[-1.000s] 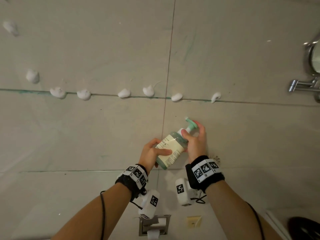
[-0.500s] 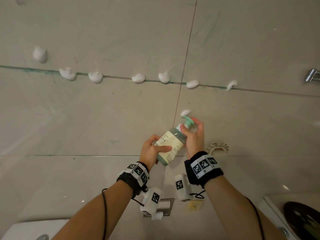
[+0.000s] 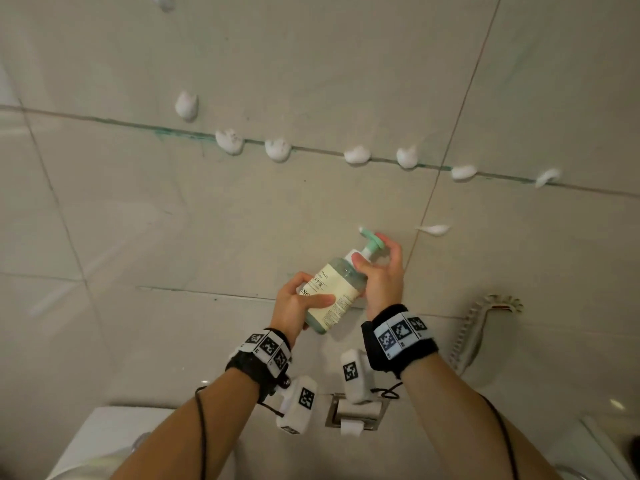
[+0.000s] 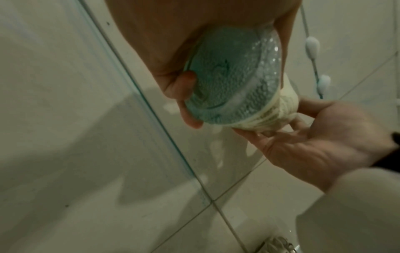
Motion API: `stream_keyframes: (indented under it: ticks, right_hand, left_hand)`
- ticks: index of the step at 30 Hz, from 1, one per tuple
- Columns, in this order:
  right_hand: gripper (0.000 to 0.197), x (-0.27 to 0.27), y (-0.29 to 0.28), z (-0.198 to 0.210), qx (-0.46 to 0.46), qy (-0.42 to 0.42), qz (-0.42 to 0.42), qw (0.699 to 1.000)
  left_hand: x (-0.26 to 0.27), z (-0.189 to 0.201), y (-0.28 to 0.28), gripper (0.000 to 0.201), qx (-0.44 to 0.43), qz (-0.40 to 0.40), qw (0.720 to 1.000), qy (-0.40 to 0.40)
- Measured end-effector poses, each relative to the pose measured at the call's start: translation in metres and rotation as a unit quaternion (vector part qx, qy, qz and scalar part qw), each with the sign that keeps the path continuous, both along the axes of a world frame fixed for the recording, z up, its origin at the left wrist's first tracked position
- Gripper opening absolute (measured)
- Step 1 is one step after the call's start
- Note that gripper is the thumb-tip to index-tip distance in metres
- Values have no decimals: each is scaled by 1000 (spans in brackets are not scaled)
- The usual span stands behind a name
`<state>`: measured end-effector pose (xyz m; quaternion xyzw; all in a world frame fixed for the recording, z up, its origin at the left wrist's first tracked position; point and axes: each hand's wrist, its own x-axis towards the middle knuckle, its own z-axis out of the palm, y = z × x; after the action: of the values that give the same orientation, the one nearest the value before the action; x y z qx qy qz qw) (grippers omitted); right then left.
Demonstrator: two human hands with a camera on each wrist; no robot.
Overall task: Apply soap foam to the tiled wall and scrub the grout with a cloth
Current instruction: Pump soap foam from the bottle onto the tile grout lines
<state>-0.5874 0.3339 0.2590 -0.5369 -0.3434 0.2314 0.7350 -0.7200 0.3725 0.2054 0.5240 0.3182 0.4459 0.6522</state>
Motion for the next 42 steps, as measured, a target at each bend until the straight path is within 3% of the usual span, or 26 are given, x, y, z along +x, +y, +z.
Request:
stream_keyframes:
  ticks: [7, 16, 23, 27, 32, 42]
  right_hand:
    - [38, -29, 14, -8, -21, 7, 25, 999]
    - [54, -74, 25, -9, 2, 1, 102, 995]
    - [53, -103, 45, -7, -18, -31, 69, 997]
    - [44, -123, 54, -6, -33, -22, 46, 998]
    - [34, -149, 63, -9, -73, -47, 65, 994]
    - [50, -216, 72, -9, -62, -77, 88, 991]
  left_hand:
    - [-28, -12, 7, 38, -15, 19, 1000, -6]
    - [-75, -17, 16, 37, -5, 44, 999, -5]
    - [-105, -21, 28, 49, -22, 61, 997, -29]
    - [-120, -21, 35, 33, -38, 61, 997, -38]
    - [-145, -32, 40, 42, -44, 82, 995, -36]
    - [-202, -40, 54, 53, -29, 111, 993, -19]
